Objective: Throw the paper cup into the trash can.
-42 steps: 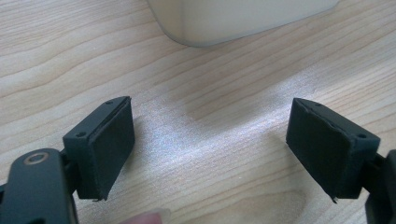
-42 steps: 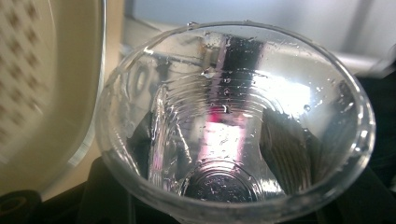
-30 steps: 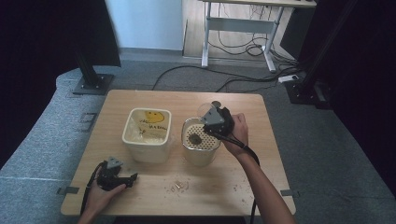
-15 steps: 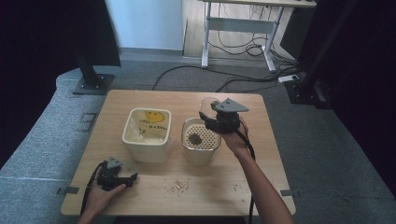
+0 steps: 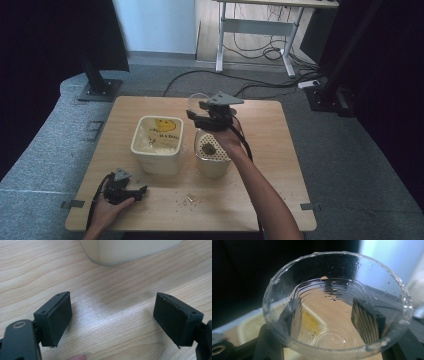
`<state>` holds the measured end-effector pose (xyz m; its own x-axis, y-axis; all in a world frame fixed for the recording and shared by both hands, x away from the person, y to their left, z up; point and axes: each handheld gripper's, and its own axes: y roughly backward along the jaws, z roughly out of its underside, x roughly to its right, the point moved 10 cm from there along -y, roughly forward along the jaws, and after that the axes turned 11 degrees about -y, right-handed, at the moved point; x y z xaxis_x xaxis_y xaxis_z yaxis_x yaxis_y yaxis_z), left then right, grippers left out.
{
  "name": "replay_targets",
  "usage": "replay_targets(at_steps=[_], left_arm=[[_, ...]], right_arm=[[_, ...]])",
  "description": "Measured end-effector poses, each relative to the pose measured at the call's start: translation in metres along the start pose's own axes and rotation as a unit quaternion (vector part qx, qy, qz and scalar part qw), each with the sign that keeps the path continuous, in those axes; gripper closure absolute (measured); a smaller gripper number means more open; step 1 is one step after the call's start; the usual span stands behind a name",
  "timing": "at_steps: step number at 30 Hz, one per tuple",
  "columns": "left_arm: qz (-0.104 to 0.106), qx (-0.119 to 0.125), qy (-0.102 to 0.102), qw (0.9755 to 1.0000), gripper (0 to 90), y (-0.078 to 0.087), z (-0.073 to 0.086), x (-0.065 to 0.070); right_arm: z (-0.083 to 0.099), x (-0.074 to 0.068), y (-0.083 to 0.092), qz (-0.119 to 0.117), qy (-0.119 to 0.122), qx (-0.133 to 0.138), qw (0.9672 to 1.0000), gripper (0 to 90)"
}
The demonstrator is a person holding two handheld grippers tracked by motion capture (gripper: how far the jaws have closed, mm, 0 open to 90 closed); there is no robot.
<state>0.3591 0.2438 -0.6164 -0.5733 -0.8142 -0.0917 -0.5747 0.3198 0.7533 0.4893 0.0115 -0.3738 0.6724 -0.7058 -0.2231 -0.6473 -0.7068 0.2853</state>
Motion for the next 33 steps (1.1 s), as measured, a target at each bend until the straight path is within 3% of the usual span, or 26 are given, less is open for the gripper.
replay_targets(at_steps=[3,7,10,12,14,17,24,28,33], left_arm=[[0.002,0.001,0.000,1.0000,15.2,0.000,0.000,0.000],[0.006,0.001,-0.001,1.0000,15.2,0.001,0.000,0.000],[0.006,0.001,-0.002,1.0000,15.2,0.001,0.000,0.000],[0.007,0.002,-0.002,1.0000,15.2,0.001,0.000,0.000],[0.007,0.002,-0.003,1.0000,15.2,0.001,0.000,0.000],[0.007,0.002,-0.004,1.0000,15.2,0.001,0.001,0.000],[0.006,0.001,-0.006,1.0000,15.2,0.001,0.001,0.000],[0.005,0.001,-0.006,1.0000,15.2,0.001,0.001,0.000],[0.003,0.001,-0.007,1.0000,15.1,0.000,0.000,-0.001]], right_arm=[[0.001,-0.025,-0.025,-0.032,-0.012,-0.018,0.9992,41.1],[0.014,-0.047,-0.059,-0.042,-0.009,-0.057,0.9974,35.9],[0.023,-0.056,-0.081,-0.041,-0.015,-0.080,0.9958,28.9],[0.028,-0.059,-0.094,-0.039,-0.027,-0.100,0.9938,14.3],[0.035,-0.063,-0.105,-0.039,-0.027,-0.137,0.9894,10.6],[0.038,-0.063,-0.110,-0.026,-0.014,-0.151,0.9881,9.0],[0.023,-0.054,-0.080,-0.026,-0.018,-0.107,0.9937,12.5],[0.021,-0.036,-0.046,-0.018,-0.019,-0.080,0.9964,14.3],[0.033,-0.007,0.002,-0.004,-0.015,-0.054,0.9984,18.9]])
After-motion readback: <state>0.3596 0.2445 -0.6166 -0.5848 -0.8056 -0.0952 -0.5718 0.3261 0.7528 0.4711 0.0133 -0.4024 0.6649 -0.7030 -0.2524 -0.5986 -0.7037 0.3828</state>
